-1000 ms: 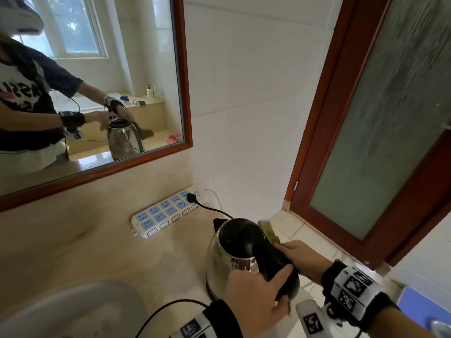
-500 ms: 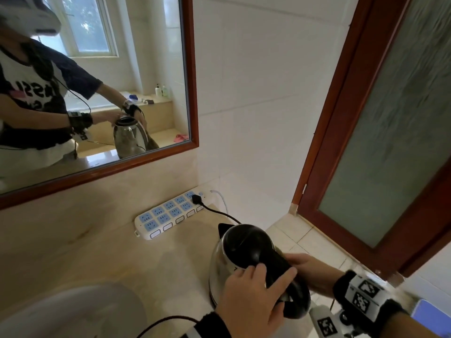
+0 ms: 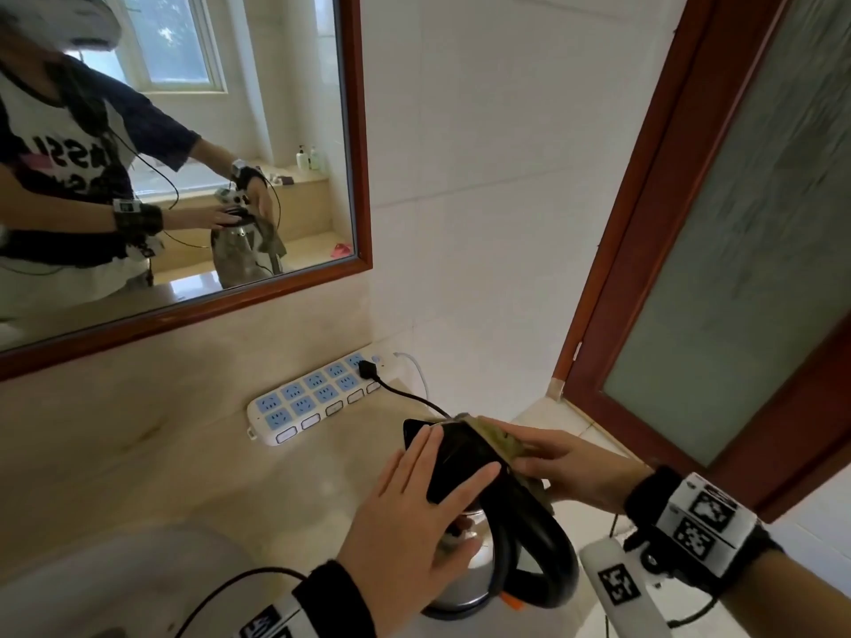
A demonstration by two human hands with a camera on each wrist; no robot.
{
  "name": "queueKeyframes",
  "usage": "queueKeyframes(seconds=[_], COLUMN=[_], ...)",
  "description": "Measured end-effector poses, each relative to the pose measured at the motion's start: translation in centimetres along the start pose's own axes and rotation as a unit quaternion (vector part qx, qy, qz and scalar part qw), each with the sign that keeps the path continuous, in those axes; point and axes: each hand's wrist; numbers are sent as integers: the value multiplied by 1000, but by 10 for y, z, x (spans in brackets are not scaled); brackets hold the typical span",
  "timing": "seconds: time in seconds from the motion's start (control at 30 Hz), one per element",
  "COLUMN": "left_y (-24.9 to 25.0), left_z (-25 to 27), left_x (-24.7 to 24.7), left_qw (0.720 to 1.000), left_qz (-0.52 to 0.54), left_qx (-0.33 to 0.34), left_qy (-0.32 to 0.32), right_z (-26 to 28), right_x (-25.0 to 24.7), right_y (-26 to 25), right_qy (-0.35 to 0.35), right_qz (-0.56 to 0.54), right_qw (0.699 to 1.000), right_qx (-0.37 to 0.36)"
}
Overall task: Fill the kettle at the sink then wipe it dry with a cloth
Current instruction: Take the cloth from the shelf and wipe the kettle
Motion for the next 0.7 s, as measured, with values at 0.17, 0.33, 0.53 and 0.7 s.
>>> queueKeyframes(seconds=[0.17, 0.33, 0.53, 0.7], left_y=[0, -2, -4, -3], left_z=[0, -1, -1, -2], left_x=[1, -1, -6, -11], left_qw=[1000, 1000, 1000, 999], left_qz=[20, 21, 5, -9], left_qx=[14, 17, 20, 14], left_qy=[12, 7, -22, -45], right_z=[-7, -7, 5, 7], right_x=[-12, -6, -14, -4], right_y=[36, 57, -1, 7], right_qy=[-57, -66, -55, -54], right_qz=[-144, -154, -93, -88], right_qw=[988, 985, 994, 993], right_qx=[27, 32, 33, 49])
Point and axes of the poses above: each hand's wrist, its own z-axis away from the middle knuckle, its own x-axis out of the palm, y = z × x, and after that the axes turned 6 degrees about -z, right-handed
